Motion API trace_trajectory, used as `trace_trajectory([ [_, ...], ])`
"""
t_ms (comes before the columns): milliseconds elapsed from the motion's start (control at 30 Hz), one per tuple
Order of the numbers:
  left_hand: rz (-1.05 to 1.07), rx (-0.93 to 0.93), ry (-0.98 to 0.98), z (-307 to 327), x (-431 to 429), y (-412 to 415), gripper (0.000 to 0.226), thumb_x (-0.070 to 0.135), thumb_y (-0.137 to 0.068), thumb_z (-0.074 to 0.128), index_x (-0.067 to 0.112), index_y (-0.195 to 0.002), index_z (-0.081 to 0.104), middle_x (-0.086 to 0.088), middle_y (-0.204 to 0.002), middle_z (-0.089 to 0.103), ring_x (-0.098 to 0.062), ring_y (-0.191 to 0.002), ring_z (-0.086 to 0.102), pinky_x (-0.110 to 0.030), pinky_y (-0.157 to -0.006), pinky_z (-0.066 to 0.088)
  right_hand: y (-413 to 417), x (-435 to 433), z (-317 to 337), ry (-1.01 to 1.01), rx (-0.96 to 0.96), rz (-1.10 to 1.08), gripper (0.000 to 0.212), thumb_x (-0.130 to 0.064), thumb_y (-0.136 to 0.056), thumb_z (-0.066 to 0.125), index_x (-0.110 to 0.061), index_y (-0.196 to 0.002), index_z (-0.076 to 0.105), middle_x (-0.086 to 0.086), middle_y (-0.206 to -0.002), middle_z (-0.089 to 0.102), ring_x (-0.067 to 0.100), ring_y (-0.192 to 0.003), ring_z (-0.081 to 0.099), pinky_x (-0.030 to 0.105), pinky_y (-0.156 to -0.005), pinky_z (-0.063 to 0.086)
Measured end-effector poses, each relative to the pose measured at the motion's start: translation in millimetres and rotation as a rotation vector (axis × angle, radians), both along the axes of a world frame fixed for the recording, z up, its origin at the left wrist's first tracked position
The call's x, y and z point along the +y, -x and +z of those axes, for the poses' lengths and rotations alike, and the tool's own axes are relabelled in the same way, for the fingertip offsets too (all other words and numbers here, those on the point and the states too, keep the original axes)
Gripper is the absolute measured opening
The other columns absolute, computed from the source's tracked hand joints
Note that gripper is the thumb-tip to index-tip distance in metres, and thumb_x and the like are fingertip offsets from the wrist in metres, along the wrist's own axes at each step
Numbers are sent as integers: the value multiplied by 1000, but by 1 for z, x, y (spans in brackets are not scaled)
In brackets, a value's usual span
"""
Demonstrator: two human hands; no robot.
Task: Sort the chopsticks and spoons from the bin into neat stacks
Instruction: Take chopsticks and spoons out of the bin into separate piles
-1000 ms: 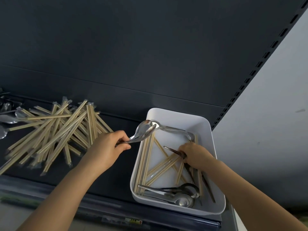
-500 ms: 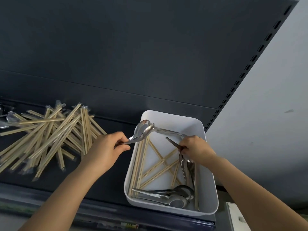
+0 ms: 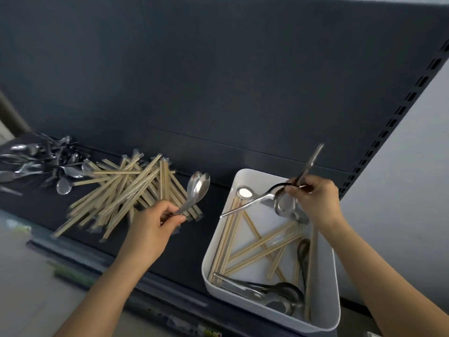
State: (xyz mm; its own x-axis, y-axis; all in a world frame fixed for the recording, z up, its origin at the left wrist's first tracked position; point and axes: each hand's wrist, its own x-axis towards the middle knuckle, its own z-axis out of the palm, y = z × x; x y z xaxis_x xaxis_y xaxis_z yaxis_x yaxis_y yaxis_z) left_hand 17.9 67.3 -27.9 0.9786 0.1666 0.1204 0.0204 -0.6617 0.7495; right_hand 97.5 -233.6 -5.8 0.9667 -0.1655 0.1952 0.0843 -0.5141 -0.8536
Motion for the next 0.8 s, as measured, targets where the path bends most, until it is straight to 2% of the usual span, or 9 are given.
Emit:
trace_trajectory([
  [100,108,-8,1,-2,22,21,11,15,-82,71,21,-77,64,12,-69,66,5,-70,61,-7,-58,44,-5,26,-2,-131,22,42,8,-8,-79,72,-15,-80,71,-2,-72,68,11,-65,61,9,-57,44],
  [167,166,-5,2,-3,43,35,11,14,-81,72,21,-76,65,12,-69,67,3,-70,61,-10,-61,46,-5,46,-6,-197,33,75,10,-7,-79,73,-17,-77,70,1,-72,69,17,-68,63,21,-66,50],
  [233,207,-8,19,-3,67,47,15,13,-80,72,23,-73,64,10,-69,68,2,-69,62,-20,-64,49,-4,68,-11,-222,56,98,18,-7,-77,74,-23,-71,70,3,-72,70,25,-72,65,37,-75,54],
  [300,238,-30,28,-4,89,59,16,11,-80,72,22,-73,63,9,-69,68,3,-70,62,-15,-62,47,-1,89,-12,-241,68,130,21,-6,-77,74,-24,-68,70,5,-71,70,28,-72,64,43,-77,55],
  [367,269,-49,33,-7,112,69,14,11,-81,71,21,-75,63,8,-70,68,2,-71,62,-14,-62,48,2,111,-12,-246,72,157,21,-5,-77,74,-24,-68,70,4,-69,68,22,-67,61,42,-75,53],
  [500,330,-50,140,-19,166,84,13,13,-84,67,24,-80,62,7,-68,70,-5,-65,66,-33,-68,56,4,164,-8,-291,94,153,22,-6,-76,75,-24,-65,71,-2,-63,68,19,-66,60,37,-73,50],
  [567,339,-50,196,-22,198,87,11,11,-86,65,20,-82,61,9,-70,71,-4,-64,67,-30,-68,55,6,200,-8,-298,103,144,19,-8,-77,75,-24,-67,71,-5,-66,70,23,-73,65,38,-78,53],
  [633,342,-45,244,-22,234,88,10,8,-87,64,17,-83,61,6,-72,72,-7,-65,67,-27,-66,55,11,244,-8,-279,99,152,19,-7,-77,74,-24,-69,71,0,-72,72,24,-78,67,37,-79,54],
  [800,368,-55,306,-17,322,98,10,5,-86,64,14,-83,62,5,-73,72,-8,-64,67,-20,-61,54,20,355,-12,-260,141,202,18,-7,-78,75,-21,-67,71,1,-67,71,22,-71,65,36,-72,54],
])
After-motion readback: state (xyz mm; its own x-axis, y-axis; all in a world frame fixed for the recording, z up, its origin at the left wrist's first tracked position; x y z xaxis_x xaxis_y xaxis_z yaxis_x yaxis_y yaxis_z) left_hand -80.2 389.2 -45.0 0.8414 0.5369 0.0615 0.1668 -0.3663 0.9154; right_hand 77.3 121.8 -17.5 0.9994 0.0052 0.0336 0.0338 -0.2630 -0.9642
